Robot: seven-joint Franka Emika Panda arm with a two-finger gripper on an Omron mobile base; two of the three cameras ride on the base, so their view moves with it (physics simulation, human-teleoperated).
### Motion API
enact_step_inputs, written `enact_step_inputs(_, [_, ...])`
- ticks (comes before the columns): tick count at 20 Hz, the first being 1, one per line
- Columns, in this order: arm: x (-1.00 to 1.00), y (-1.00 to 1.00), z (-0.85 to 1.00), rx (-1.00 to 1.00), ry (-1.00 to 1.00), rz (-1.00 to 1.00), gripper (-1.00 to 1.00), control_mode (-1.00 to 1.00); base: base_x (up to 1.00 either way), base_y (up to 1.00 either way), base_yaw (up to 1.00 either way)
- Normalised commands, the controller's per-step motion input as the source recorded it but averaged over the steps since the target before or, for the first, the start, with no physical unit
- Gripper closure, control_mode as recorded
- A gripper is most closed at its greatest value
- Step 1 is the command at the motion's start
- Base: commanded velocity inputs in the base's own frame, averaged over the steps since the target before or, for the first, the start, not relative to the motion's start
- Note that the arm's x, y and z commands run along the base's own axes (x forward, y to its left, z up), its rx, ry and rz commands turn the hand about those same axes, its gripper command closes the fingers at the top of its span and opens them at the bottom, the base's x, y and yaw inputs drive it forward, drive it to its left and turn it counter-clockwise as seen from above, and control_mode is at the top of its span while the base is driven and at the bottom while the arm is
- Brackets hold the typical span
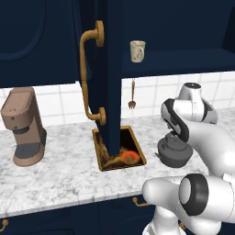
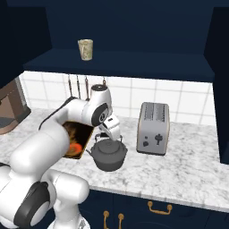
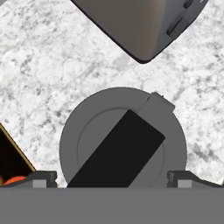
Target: Pick the kettle from the counter and place it on the tray. Then pick the mug from the cabinet and place it on the tray. Then close the cabinet doors.
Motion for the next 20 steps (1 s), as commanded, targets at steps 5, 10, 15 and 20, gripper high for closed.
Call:
enact_step_inputs(5, [0.0,0.0,-0.06,0.0,0.0,-0.01,-1.0,-1.0,0.0,0.0,0.0])
enact_step_inputs(10, [0.0,0.0,-0.11,0.0,0.0,0.0,-1.0,-1.0,0.0,0.0,0.0])
enact_step_inputs(15, [0.0,0.0,-0.08,0.0,0.0,-0.01,-1.0,-1.0,0.0,0.0,0.0])
enact_step_inputs(20, [0.0,0.0,0.0,0.0,0.0,0.0,1.0,-1.0,0.0,0.0,0.0])
